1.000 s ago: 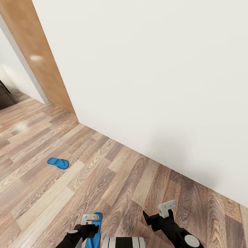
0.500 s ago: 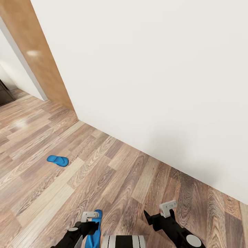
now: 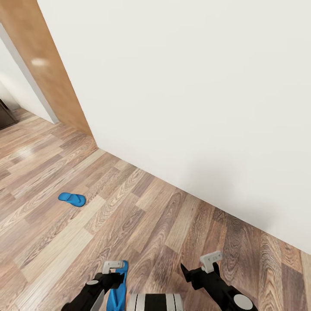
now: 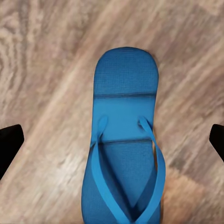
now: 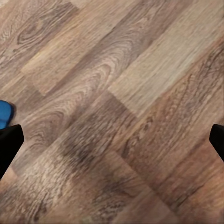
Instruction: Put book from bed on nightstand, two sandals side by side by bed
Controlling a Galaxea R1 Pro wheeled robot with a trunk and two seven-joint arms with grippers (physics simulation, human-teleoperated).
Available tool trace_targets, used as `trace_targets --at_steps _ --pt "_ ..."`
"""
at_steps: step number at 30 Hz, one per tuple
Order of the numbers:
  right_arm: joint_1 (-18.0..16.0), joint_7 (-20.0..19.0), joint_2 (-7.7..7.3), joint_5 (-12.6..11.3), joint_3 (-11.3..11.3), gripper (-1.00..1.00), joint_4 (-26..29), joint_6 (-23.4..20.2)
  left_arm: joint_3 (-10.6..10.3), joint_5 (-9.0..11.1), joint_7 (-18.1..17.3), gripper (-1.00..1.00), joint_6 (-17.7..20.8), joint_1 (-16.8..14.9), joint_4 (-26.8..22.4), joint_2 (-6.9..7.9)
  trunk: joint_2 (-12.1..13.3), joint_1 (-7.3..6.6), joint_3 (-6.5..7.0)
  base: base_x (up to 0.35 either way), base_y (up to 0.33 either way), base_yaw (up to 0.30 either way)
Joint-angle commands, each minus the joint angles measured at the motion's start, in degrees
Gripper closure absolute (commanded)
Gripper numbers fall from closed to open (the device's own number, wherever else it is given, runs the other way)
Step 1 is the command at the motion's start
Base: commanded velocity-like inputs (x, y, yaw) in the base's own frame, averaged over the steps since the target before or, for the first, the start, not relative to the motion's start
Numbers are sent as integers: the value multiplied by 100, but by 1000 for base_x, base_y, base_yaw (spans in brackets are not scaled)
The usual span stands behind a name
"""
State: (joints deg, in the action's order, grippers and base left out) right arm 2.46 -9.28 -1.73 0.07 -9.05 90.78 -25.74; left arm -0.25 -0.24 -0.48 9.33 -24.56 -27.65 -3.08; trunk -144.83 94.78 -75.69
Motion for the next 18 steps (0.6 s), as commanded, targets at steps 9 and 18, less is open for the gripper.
trace_targets --at_steps 9,18 --pt "0 -13 -3 2 -1 -100 9 -25 -4 -3 -5 -100 34 -9 -12 0 -10 15 -137 0 0 0" --pt "7 -26 -3 2 1 -100 9 0 -5 -3 -5 -100 34 -13 -12 1 -10 15 -137 0 0 0"
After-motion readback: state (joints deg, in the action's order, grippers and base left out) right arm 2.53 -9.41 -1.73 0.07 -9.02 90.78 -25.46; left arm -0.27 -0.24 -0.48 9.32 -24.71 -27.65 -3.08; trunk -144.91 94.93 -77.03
